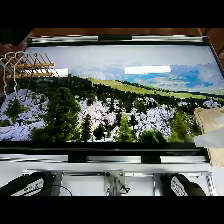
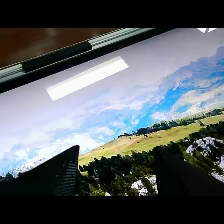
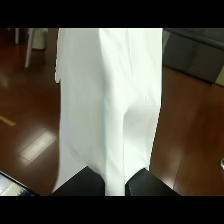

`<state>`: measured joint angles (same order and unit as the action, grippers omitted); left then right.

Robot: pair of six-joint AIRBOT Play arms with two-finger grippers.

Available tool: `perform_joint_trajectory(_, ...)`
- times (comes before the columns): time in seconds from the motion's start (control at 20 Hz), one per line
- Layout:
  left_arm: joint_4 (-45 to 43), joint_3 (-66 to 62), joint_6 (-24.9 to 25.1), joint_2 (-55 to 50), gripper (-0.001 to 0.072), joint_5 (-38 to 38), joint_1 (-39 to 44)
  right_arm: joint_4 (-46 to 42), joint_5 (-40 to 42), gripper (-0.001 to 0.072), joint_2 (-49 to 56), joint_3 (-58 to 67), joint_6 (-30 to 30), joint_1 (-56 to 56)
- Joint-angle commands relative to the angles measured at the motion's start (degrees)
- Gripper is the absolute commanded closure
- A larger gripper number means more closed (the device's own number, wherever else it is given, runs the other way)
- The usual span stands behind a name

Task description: Fold the shirts.

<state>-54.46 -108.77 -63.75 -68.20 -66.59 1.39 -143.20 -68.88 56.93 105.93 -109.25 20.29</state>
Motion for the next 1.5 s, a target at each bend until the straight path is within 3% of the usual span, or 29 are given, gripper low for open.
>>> perform_joint_trajectory(0.0,0.0,-0.1,-2.0,0.0,0.0169,-0.2,0.0,7.4,2.6,0.0643,2.4,0.5,0.8,8.9)
perform_joint_trajectory(0.15,0.0,-0.1,-2.2,0.0,0.0169,-0.2,0.0,9.4,3.3,0.0643,3.7,0.5,3.5,10.1)
perform_joint_trajectory(0.7,0.0,-0.1,-4.1,0.0,0.0169,-4.5,0.0,10.0,20.3,0.0648,4.9,4.2,1.9,15.7)
perform_joint_trajectory(1.2,0.0,-0.1,-4.1,0.0,0.0169,-5.6,0.0,9.4,23.6,0.0648,6.3,5.9,-0.4,24.0)
perform_joint_trajectory(1.45,0.0,-0.1,-5.2,0.0,0.0169,-8.5,0.0,15.0,21.9,0.0647,7.7,5.8,-0.3,33.9)
